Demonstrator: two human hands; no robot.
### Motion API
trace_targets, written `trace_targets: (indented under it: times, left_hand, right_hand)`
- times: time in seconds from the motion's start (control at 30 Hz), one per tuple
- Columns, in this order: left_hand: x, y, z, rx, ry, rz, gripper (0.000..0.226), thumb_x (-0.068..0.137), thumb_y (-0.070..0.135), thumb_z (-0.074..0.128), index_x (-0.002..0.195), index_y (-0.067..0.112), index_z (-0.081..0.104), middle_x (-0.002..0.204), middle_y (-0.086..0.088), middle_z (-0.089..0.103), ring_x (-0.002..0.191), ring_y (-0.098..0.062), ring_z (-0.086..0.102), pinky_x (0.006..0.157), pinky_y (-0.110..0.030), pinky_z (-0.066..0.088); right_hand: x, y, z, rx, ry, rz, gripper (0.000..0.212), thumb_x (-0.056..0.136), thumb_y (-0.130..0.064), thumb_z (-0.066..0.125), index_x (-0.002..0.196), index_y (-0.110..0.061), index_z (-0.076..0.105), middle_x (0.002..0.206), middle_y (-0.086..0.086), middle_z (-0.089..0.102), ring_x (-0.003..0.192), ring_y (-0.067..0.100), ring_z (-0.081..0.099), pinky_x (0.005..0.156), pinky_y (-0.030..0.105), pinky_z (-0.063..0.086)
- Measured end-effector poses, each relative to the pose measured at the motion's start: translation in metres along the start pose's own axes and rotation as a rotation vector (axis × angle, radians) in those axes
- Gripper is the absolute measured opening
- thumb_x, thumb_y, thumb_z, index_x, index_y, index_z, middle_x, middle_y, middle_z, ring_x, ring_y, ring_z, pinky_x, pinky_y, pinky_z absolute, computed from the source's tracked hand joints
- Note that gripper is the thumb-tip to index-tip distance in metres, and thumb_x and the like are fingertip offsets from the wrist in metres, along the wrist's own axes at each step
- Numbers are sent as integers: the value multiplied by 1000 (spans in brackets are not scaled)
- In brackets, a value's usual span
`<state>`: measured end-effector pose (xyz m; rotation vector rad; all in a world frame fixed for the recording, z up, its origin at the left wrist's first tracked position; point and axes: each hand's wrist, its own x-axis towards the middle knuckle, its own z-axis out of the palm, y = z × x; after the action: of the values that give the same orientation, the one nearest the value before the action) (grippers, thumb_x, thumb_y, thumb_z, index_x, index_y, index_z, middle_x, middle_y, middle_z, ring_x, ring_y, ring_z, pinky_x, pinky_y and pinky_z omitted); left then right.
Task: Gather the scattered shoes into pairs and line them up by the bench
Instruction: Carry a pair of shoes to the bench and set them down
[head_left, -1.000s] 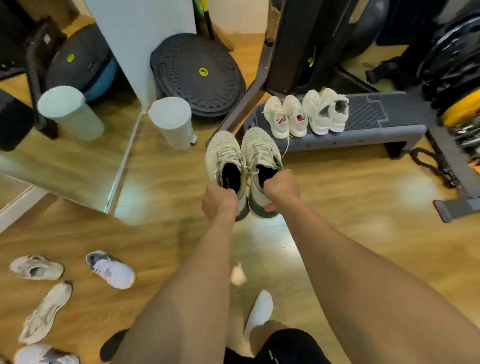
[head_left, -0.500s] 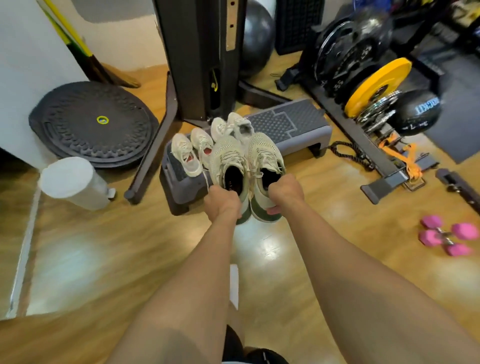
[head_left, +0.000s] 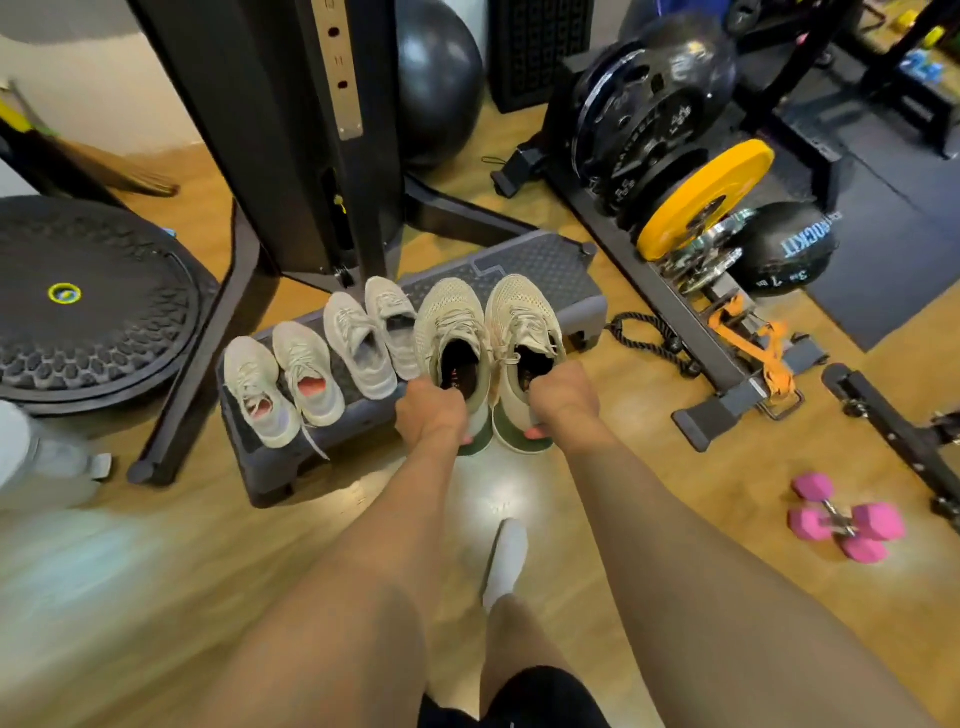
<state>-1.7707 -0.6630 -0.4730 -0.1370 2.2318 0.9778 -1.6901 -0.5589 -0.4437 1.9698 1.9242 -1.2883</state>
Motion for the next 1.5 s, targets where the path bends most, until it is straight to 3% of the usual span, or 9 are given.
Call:
trace_targets:
  times: [0.1, 0.27, 0.53, 0.63, 0.77, 0.83, 1.1, 1.27, 1.5]
  left_hand:
    - [25, 27, 30, -46, 37, -35, 29, 91, 9, 42, 112, 12, 62, 111, -14, 66, 71, -33, 71, 64, -36, 60]
    - [65, 65, 72, -90, 78, -103, 29, 91, 6, 42, 111, 14, 61, 109, -13, 68, 54, -25, 66, 40, -23, 48]
    - [165, 96, 121, -142, 144, -201, 29, 88, 5, 43, 105, 17, 62, 100, -10, 68, 61, -31, 70, 58, -34, 59]
    - [213, 102, 137, -168, 149, -240, 30, 86, 2, 41, 103, 17, 60, 98, -8, 66, 55, -28, 68, 43, -25, 52]
    - [267, 107, 151, -208, 187, -292, 46, 84, -4, 38, 121, 15, 58, 86, 2, 53, 54, -30, 67, 67, -43, 60]
    - [294, 100, 162, -218, 209, -324, 51, 83, -6, 39, 127, 12, 55, 92, -4, 56, 59, -32, 67, 68, -44, 60]
    - [352, 76, 208, -185, 205, -371, 54, 83, 2, 43, 135, 18, 49, 115, -21, 61, 93, -45, 64, 82, -51, 55]
    - [352, 60, 232, -136, 249, -375, 64, 86, 3, 46, 146, 22, 39, 126, -19, 59, 115, -37, 54, 101, -41, 45]
    - [357, 49, 233, -140, 344, -293, 67, 87, 0, 46, 148, 25, 34, 128, -13, 60, 118, -32, 55, 101, -37, 42]
  right_hand:
    - [50, -22, -13, -47, -37, -50, 33, 89, -9, 53, 121, -6, 44, 115, 14, 60, 77, 33, 67, 48, 35, 57]
    - [122, -52, -20, -123, -42, -82, 42, 90, -11, 52, 129, -5, 38, 122, 19, 55, 103, 39, 59, 79, 50, 56]
    - [229, -103, 17, -235, -91, -110, 47, 89, -12, 54, 133, -5, 36, 126, 21, 55, 109, 40, 58, 83, 51, 55]
    - [273, -125, 42, -293, -122, -103, 51, 89, -15, 55, 135, -6, 33, 125, 20, 55, 108, 40, 60, 84, 50, 54]
    - [329, -140, 72, -356, -139, -126, 42, 90, -16, 55, 127, -6, 38, 120, 20, 59, 106, 39, 61, 85, 46, 53]
    - [357, -141, 86, -422, -127, -150, 38, 90, -16, 56, 124, -7, 41, 120, 18, 60, 110, 37, 58, 83, 38, 48]
    - [427, -128, 134, -520, -140, -151, 42, 88, -13, 55, 128, -7, 44, 117, 19, 62, 108, 38, 59, 88, 42, 49]
    - [443, -114, 148, -547, -166, -127, 52, 86, -3, 54, 134, -9, 36, 111, 23, 62, 99, 39, 64, 80, 44, 56]
    - [455, -104, 157, -669, -194, -252, 57, 88, -9, 57, 138, -4, 32, 117, 21, 62, 111, 36, 59, 88, 38, 48]
